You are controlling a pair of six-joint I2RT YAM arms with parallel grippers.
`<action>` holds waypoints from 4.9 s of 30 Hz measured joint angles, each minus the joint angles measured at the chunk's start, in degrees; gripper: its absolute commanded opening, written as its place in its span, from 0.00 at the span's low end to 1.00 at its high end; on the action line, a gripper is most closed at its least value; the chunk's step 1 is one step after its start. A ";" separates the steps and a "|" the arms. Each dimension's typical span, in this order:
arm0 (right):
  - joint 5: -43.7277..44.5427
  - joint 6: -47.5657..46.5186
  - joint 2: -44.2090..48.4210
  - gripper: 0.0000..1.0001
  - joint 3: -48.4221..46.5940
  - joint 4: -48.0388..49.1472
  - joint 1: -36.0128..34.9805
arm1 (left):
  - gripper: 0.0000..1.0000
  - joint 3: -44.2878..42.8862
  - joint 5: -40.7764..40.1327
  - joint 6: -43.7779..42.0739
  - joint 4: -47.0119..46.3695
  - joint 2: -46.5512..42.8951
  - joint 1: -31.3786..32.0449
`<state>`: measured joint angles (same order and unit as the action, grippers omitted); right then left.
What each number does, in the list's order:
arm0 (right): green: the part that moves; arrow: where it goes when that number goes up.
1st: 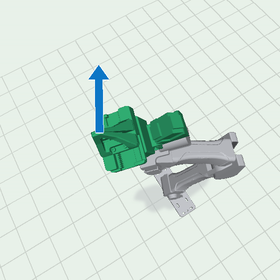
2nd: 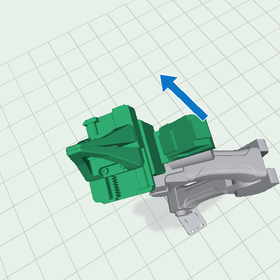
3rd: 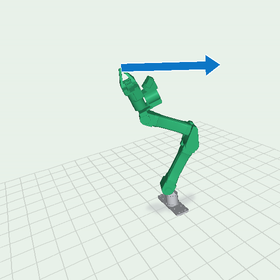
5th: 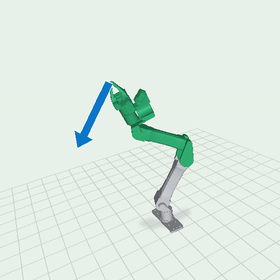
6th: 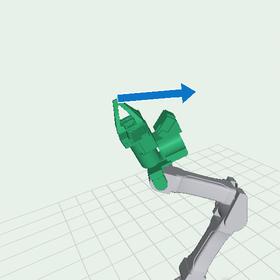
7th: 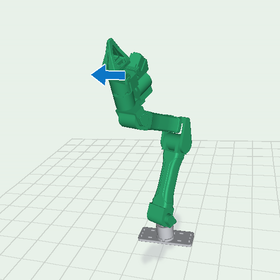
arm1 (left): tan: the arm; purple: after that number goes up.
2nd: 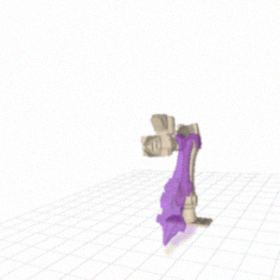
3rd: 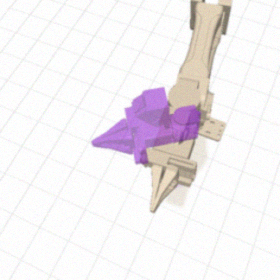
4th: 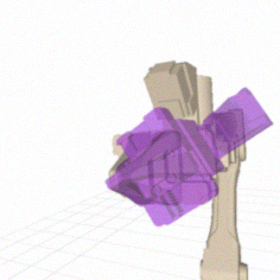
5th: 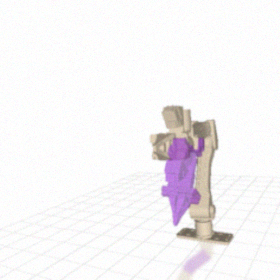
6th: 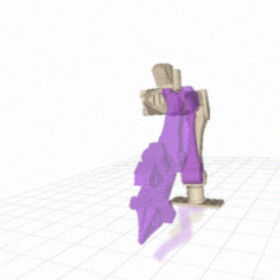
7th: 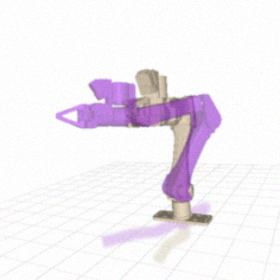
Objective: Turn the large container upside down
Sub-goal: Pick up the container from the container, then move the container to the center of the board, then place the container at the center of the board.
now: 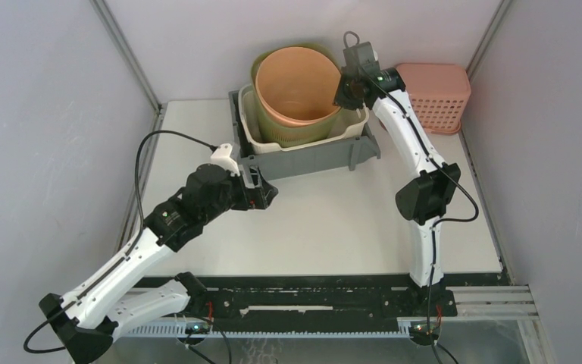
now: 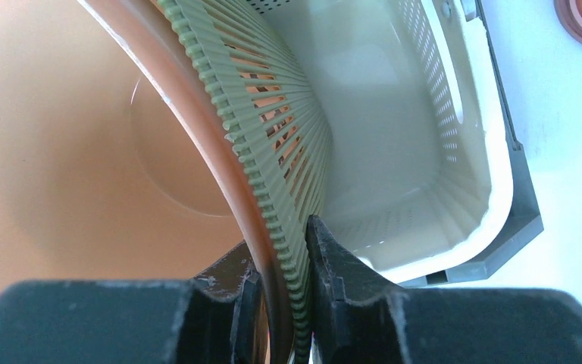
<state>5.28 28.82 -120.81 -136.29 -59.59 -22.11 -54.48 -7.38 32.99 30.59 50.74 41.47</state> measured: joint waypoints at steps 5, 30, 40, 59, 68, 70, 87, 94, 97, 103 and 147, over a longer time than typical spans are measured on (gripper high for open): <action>-0.24 0.02 0.15 0.00 0.02 0.37 0.00 | 1.00 0.11 -0.02 0.00 0.09 -0.13 0.00; -10.69 -0.57 18.49 0.00 7.34 13.70 3.23 | 1.00 0.11 -1.51 0.00 0.48 -1.05 0.00; -18.23 0.48 30.01 0.00 12.02 14.86 8.96 | 1.00 0.11 -2.91 0.00 2.56 -2.73 0.00; -24.44 -8.13 68.35 0.00 41.51 -0.20 11.54 | 1.00 0.92 -5.53 1.64 6.82 -9.01 -0.04; -24.26 -8.15 78.09 0.00 57.59 -4.37 11.54 | 1.00 4.13 -4.98 2.19 6.75 -8.13 -0.04; -23.63 -8.24 78.16 0.00 59.95 -5.27 11.50 | 1.00 4.13 -4.66 2.19 6.34 -7.89 -0.04; -11.19 -8.94 70.66 0.00 62.05 -3.48 -4.31 | 1.00 5.99 -4.17 3.02 3.80 -7.37 -0.04; -4.26 -8.98 61.66 0.14 58.36 -3.72 -12.07 | 1.00 5.99 -4.00 3.04 3.28 -6.97 -0.04; -2.54 -9.09 59.54 0.18 56.04 -4.33 -13.29 | 1.00 5.99 -4.17 3.04 3.10 -6.64 -0.20; -0.46 -9.35 57.00 0.44 52.70 -4.92 -14.16 | 1.00 6.01 -4.70 3.04 2.86 -6.05 -0.48; -9.70 -7.74 60.28 0.99 48.89 1.05 -4.17 | 0.95 -3.87 -4.79 13.33 -9.16 39.06 -21.81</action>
<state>-4.43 21.08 -60.53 -87.39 -58.54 -26.28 -58.35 -12.16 46.33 21.43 89.80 19.66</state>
